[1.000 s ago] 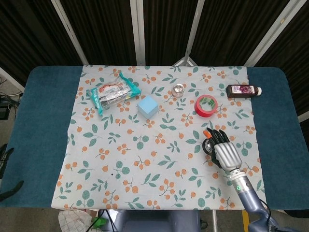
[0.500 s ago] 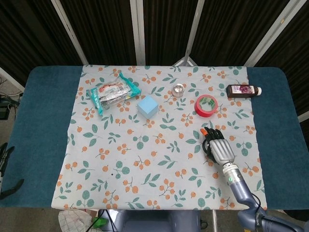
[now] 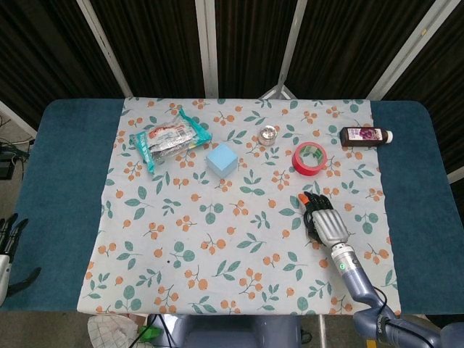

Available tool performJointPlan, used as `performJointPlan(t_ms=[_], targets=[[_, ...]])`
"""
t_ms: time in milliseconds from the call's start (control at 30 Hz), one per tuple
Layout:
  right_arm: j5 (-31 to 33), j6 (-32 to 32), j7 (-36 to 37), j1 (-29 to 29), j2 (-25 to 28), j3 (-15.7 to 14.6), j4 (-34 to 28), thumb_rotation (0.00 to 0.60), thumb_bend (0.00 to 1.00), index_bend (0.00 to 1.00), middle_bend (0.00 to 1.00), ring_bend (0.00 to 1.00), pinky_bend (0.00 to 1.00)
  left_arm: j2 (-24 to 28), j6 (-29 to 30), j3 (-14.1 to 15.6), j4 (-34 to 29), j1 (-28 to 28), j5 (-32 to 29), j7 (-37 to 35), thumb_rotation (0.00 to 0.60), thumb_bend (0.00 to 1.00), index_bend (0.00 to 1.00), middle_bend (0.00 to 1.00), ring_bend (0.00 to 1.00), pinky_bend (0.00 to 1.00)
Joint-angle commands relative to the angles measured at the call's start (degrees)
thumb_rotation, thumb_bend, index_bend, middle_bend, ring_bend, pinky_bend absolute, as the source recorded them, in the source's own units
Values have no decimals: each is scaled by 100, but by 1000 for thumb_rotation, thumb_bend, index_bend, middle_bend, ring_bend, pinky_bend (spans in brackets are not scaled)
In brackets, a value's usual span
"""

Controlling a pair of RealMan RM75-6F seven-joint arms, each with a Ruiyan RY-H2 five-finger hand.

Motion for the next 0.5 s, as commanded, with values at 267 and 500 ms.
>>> performJointPlan(t_ms=[267, 500], targets=[[-586, 1359, 12, -85, 761, 388, -1279, 600, 927, 23, 0, 0, 0, 44, 57, -1, 7, 29, -4, -117, 600, 295, 97, 0, 0, 90], [-750, 2248, -250, -663, 1897, 379, -2841, 600, 927, 23, 0, 0, 0, 88, 67, 11, -5, 36, 9, -238, 600, 295, 87, 0, 0, 90]])
